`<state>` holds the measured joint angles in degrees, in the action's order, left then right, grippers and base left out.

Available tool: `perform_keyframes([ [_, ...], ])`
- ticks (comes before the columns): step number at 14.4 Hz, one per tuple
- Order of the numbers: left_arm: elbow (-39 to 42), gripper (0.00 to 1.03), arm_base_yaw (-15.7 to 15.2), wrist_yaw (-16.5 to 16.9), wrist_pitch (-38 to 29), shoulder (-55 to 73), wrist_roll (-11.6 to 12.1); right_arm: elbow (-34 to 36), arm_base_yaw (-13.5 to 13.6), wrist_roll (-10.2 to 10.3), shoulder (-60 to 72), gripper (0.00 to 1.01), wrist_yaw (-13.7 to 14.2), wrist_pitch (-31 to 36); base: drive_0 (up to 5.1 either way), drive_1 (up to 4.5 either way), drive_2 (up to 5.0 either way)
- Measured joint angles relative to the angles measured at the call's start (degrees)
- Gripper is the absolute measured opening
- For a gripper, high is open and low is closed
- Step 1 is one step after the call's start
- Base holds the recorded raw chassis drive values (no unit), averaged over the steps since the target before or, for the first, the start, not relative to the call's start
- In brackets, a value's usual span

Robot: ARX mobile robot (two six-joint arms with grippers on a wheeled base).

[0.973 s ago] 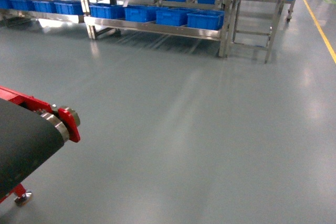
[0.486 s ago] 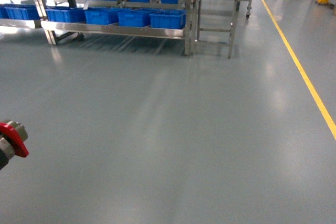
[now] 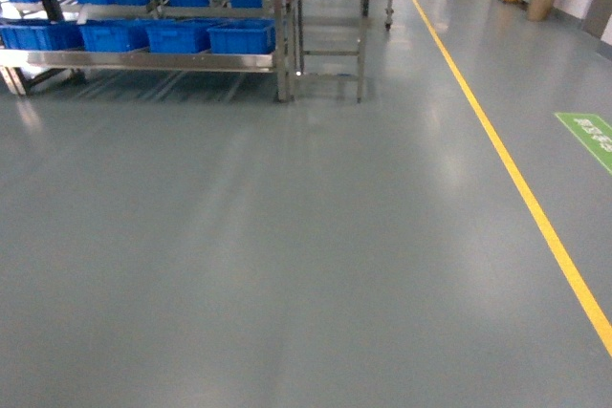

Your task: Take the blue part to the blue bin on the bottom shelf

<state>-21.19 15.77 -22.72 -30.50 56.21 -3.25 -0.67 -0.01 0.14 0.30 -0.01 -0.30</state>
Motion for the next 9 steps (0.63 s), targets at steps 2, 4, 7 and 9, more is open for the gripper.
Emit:
perform_keyframes([
  [2, 0.00, 0.44, 0.00, 0.02, 0.02, 0.00, 0.02, 0.00, 0.00, 0.00, 0.00, 0.98, 0.00, 0.02, -1.1, -1.09, -1.1],
  [4, 0.00, 0.44, 0.26, 0.24, 0.00, 0.04, 0.02, 0.00, 0.00, 0.00, 0.00, 0.98, 0.13, -0.02, 0.0, 0.00, 0.0],
  [7, 0.00, 0.44, 0.13, 0.02, 0.07, -0.11, 0.00, 0.00, 0.00, 0.00, 0.00, 0.98, 0.02, 0.07, 0.0, 4.30, -4.4],
  [9, 0.00, 0.44, 0.13, 0.02, 0.07, -0.07, 0.00, 0.00, 0.00, 0.00, 0.00, 0.98, 0.02, -0.02, 0.0, 4.36, -4.3],
])
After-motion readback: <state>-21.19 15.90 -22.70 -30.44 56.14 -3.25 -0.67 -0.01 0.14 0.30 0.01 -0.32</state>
